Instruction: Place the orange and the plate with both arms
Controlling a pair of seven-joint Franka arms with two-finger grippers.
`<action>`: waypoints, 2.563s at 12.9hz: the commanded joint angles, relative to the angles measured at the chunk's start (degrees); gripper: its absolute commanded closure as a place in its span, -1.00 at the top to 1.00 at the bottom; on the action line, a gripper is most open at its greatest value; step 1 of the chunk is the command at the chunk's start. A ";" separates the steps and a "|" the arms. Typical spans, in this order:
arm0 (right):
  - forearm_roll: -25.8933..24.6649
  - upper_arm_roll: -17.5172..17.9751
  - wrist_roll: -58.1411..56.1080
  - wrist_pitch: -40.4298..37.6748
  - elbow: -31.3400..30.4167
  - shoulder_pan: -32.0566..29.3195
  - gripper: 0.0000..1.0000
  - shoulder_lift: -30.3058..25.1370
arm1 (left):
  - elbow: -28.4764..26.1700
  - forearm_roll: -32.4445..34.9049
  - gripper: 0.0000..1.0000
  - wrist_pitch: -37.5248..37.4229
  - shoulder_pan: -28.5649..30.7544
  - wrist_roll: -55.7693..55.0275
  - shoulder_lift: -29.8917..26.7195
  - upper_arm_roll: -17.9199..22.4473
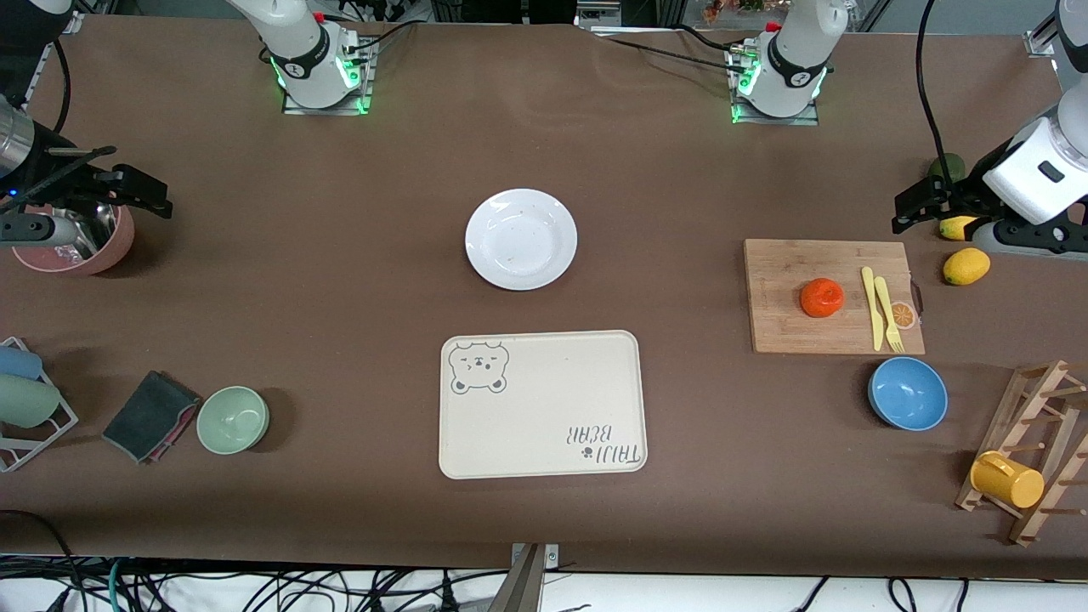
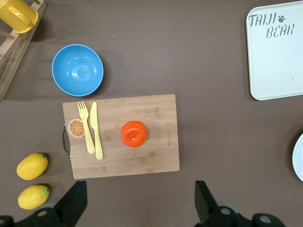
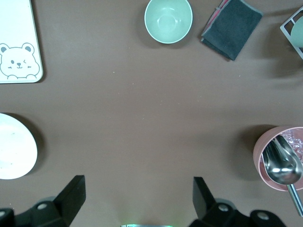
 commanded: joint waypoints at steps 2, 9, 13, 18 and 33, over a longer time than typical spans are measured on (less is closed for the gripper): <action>-0.60 0.21 0.62 -1.09 0.61 -0.15 1.00 -0.58 | 1.39 1.65 1.00 -1.29 -0.05 -0.09 0.45 -0.19; -0.51 0.21 0.62 -1.09 0.61 -0.15 1.00 -0.58 | 1.39 1.65 1.00 -1.29 -0.05 -0.44 0.45 -0.28; -0.51 0.21 0.62 -1.45 0.61 -0.15 1.00 -0.58 | 1.66 1.83 1.00 -0.41 -0.39 -0.61 3.25 -0.28; -0.51 0.30 0.62 -1.45 0.43 -0.15 1.00 -0.84 | 5.17 0.61 1.00 5.04 -0.05 -0.61 13.16 -0.11; -0.51 0.21 0.71 -1.36 0.34 -0.15 1.00 -0.84 | -26.98 2.80 1.00 39.20 2.15 0.88 16.10 -0.11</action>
